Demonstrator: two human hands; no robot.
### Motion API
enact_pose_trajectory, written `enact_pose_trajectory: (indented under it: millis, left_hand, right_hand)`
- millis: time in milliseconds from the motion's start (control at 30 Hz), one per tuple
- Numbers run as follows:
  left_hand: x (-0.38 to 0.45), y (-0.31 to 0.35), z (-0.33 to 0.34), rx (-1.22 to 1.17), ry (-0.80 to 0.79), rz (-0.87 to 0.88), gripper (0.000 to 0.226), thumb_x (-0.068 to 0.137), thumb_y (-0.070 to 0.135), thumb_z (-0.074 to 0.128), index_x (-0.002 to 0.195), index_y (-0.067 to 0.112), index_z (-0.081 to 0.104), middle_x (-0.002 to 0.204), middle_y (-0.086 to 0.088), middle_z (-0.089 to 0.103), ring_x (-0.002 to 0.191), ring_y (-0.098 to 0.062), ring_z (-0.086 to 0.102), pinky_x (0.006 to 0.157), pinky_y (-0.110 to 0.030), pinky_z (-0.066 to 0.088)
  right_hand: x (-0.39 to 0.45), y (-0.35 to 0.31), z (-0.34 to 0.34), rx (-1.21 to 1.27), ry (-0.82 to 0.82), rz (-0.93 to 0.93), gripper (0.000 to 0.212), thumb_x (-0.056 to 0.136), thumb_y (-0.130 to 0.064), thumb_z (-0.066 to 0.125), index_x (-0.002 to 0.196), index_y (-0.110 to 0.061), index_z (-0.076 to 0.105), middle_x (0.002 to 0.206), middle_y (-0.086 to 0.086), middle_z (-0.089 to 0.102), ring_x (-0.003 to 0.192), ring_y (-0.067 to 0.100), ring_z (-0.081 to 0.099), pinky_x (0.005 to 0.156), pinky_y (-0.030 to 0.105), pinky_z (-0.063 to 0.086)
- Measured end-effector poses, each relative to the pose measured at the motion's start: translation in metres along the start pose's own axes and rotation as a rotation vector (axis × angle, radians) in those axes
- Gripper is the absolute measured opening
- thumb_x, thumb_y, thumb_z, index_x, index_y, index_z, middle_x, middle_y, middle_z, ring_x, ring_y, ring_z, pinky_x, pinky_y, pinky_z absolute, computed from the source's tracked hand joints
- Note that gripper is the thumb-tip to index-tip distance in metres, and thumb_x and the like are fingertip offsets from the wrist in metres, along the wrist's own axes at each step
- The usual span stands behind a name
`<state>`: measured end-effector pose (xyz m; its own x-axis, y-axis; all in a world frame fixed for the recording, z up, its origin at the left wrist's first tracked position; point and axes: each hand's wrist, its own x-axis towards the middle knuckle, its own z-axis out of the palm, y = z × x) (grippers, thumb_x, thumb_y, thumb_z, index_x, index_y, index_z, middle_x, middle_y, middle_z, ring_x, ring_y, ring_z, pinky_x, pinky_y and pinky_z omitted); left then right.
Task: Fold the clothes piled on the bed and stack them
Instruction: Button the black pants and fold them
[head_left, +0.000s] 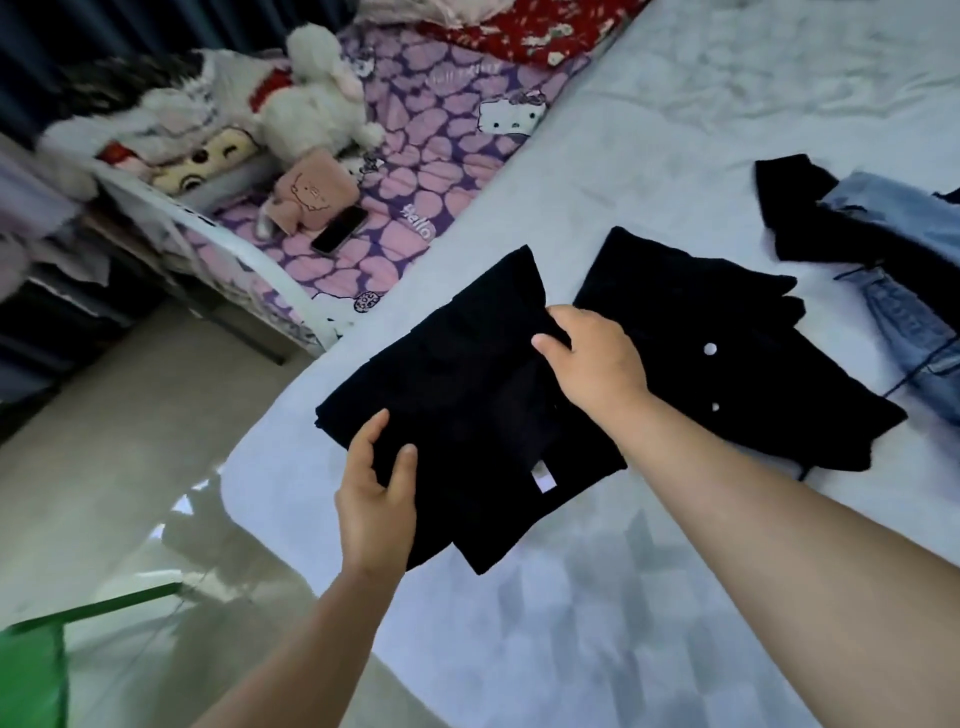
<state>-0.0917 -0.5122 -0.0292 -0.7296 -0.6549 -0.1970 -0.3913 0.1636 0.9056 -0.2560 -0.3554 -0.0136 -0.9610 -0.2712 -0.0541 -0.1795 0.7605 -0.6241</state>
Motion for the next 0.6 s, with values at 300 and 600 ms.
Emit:
enact_pose_trajectory:
  millis: [300, 600]
  left_hand:
    - [0.033, -0.065, 0.036, 0.446, -0.148, -0.249, 0.058, 0.093, 0.036, 0.054, 0.146, 0.035, 0.030, 0.158, -0.002, -0.003, 0.146, -0.024, 0.004, 0.118, -0.044, 0.015]
    - [0.031, -0.056, 0.045, 0.599, -0.053, -0.007, 0.057, 0.093, 0.029, 0.057, 0.145, 0.031, 0.034, 0.158, -0.003, -0.019, 0.144, -0.020, -0.022, 0.116, -0.040, -0.009]
  right_hand:
    - [-0.017, 0.035, 0.074, -0.308, -0.233, -0.078, 0.045, 0.099, -0.023, 0.041, 0.144, -0.027, 0.036, 0.154, 0.000, 0.026, 0.145, 0.020, 0.010, 0.116, 0.046, 0.001]
    - [-0.016, 0.077, 0.044, -0.097, -0.106, 0.042, 0.048, 0.097, -0.035, 0.049, 0.141, -0.017, 0.044, 0.153, 0.004, 0.030, 0.138, 0.022, 0.031, 0.112, 0.034, 0.023]
